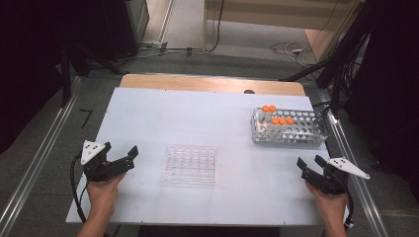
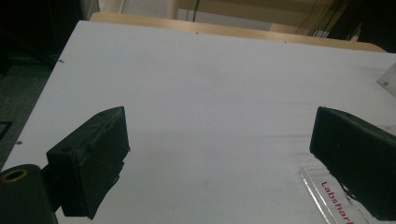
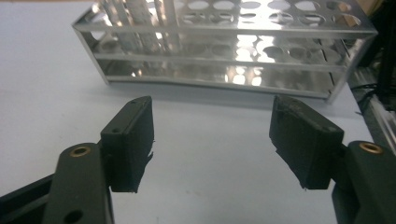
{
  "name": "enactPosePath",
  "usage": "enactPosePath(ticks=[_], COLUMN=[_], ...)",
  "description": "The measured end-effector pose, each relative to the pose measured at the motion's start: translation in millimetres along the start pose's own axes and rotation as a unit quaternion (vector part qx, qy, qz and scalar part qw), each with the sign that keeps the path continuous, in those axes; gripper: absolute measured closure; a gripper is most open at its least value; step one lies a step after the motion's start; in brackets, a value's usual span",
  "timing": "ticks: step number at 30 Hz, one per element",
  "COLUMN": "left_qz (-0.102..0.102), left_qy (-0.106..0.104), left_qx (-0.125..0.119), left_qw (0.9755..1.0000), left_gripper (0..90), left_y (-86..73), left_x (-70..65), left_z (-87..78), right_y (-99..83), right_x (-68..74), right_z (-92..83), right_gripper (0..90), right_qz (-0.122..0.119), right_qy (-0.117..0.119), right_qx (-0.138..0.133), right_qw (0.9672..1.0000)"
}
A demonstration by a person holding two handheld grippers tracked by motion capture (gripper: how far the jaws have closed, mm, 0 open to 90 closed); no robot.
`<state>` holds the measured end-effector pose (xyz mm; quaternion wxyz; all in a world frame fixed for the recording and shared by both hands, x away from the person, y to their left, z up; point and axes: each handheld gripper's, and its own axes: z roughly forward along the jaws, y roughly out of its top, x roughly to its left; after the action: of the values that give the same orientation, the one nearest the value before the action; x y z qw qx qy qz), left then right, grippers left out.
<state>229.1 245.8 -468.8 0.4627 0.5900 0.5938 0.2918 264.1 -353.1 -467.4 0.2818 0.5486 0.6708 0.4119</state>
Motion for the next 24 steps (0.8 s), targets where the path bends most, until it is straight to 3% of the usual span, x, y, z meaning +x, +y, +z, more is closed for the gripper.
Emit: enactPosePath(ticks=[13, 24], left_qz=[0.012, 0.017], left_qy=[0.001, 0.011], left_qx=[0.003, 0.007], left_qw=[0.9999, 0.9998], left_gripper=[5.3, 5.2], left_y=[-0.8, -1.7], left_x=[-2.6, -2.4], left_z=[2.8, 3.1], right_y=[13.4, 28.4], right_x=[6.2, 15.0], right_z=[9.4, 32.5], right_gripper=[30.3, 30.2], right_qz=[-0.002, -0.017], right_qy=[0.010, 0.011], right_qx=[-0.008, -0.008], right_qw=[0.9999, 0.9998])
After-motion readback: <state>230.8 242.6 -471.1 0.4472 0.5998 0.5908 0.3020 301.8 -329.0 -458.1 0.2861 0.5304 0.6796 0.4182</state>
